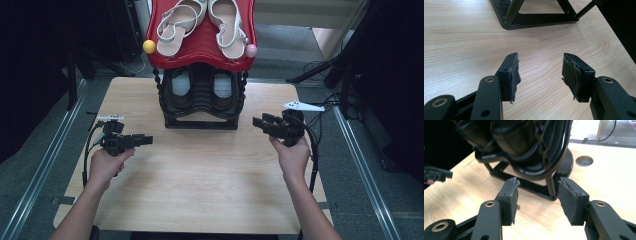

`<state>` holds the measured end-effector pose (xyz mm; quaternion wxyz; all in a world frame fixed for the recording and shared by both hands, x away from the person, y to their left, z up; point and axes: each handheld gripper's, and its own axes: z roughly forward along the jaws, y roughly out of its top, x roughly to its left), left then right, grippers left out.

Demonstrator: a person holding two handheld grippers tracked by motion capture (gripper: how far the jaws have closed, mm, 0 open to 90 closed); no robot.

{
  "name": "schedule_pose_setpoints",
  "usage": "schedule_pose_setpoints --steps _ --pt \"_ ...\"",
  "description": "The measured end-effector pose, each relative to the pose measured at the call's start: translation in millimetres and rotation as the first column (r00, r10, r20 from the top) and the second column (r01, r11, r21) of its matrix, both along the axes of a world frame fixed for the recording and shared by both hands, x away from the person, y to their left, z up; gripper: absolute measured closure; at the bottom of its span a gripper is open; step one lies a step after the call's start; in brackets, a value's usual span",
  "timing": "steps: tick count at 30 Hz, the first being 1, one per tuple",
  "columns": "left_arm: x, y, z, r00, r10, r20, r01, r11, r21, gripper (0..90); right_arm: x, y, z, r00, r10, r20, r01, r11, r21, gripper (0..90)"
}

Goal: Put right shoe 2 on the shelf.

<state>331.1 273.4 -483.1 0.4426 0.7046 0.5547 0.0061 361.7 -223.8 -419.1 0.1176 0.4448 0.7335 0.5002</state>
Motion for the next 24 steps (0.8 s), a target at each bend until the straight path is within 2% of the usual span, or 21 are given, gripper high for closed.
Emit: schedule_pose_setpoints --steps 2,5,8,17,24 --pt "0.1 -0.4 -0.1 1.0 0.0 -0.001 0.0 1.0 0.001 47.6 -3.7 1.3 -9.2 0.9999 0.004 -0.009 -0.005 1.0 -0.008 51.4" --pt "0.2 -1.0 -0.2 1.0 -0.001 -0.002 0.001 1.0 0.0 47.5 -7.1 1.8 -21.3 0.9994 0.009 -0.034 -0.009 1.0 0.005 51.5" --pt "0.4 -1.1 -0.4 1.0 -0.001 0.0 0.001 1.0 -0.001 47.6 -11.1 1.3 -29.0 0.9992 0.012 -0.038 -0.012 0.9999 0.008 51.5" --pt "1.4 -1.6 -1.6 0.9999 -0.011 -0.001 0.011 0.9998 0.014 47.3 -18.3 4.1 -42.8 0.9983 0.035 -0.046 -0.034 0.9991 0.024 50.7" --pt "1.9 -3.5 -1.9 0.9999 -0.016 0.003 0.016 0.9997 0.017 46.9 -20.8 12.1 -49.3 0.9976 0.056 -0.042 -0.057 0.9976 -0.038 50.4"
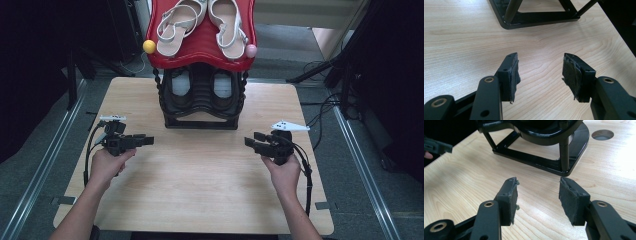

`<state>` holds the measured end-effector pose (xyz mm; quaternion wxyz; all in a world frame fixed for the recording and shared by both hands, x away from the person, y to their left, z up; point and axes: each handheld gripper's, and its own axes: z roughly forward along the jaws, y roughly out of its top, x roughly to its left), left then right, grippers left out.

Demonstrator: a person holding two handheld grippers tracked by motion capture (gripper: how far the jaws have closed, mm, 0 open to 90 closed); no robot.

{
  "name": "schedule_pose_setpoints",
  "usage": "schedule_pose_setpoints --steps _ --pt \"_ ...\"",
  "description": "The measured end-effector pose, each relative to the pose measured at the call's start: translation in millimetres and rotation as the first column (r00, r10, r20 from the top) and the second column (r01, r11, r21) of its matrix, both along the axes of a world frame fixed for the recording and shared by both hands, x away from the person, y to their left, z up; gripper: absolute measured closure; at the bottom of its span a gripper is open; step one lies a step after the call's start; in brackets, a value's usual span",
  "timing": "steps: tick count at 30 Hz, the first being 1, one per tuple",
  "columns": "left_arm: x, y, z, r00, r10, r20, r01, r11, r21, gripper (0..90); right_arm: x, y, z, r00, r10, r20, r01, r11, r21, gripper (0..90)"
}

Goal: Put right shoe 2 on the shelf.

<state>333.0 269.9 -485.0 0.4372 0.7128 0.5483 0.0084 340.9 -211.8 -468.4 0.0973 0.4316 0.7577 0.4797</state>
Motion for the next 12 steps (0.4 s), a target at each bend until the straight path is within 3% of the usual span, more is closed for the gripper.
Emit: schedule_pose_setpoints --steps 7,12 --pt "0.8 -1.4 -1.1 0.9999 -0.01 -0.001 0.01 0.9999 0.002 44.6 -0.3 -1.0 -0.3 1.0 0.001 -0.007 -0.001 1.0 0.009 49.8" --pt "0.8 -5.5 -0.7 0.9996 -0.019 0.022 0.018 0.9992 0.034 40.6 0.3 -3.5 -0.4 1.0 -0.004 -0.002 0.004 0.9999 0.01 48.9"
